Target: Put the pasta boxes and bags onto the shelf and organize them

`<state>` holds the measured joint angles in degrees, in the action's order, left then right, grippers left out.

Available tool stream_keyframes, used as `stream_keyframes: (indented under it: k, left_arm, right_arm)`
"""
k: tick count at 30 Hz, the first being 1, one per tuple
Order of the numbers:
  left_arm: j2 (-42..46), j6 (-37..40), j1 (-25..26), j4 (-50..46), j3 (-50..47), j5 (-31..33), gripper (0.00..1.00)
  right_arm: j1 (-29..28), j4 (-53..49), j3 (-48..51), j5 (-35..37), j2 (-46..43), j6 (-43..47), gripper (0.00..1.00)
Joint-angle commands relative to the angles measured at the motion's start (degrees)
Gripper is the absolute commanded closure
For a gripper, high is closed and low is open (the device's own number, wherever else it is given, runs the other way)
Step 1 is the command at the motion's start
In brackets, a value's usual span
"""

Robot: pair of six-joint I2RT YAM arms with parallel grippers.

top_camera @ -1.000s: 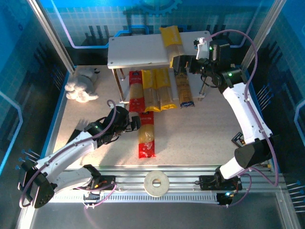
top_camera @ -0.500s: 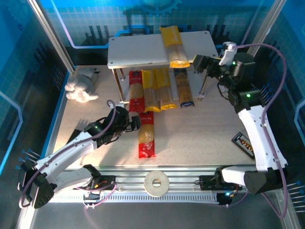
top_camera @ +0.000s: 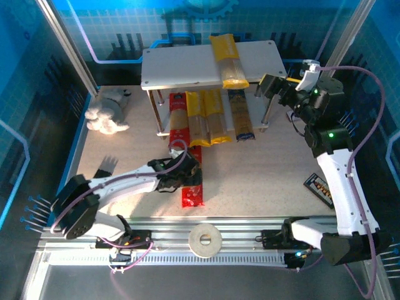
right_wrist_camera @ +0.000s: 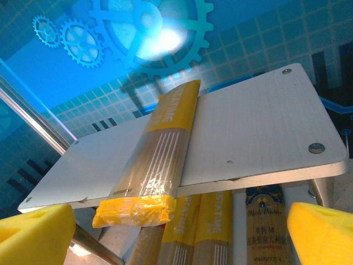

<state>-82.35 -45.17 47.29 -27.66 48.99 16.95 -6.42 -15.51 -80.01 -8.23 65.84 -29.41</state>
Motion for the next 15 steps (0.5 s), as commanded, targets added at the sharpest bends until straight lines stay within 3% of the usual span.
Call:
stream_keyframes:
  k: [1, 9, 15]
  left_arm:
    - [-4.5, -2.1, 0.3, -1.5, 4.3, 3.1, 0.01]
    - [-13.4, -0.9, 0.1, -4.8, 9.9, 5.6, 0.01]
    - [-17.3, -1.5, -0.9, -2.9, 9.8, 2.9, 0.01]
  right_arm:
    - [1.5, 2.8, 0.1, -3.0, -2.1, -0.8, 0.0]
    - [4.1, 4.4, 1.8, -5.7, -3.5, -1.7, 0.0]
    - [5.9, 6.3, 3.4, -6.9, -4.4, -2.9, 0.0]
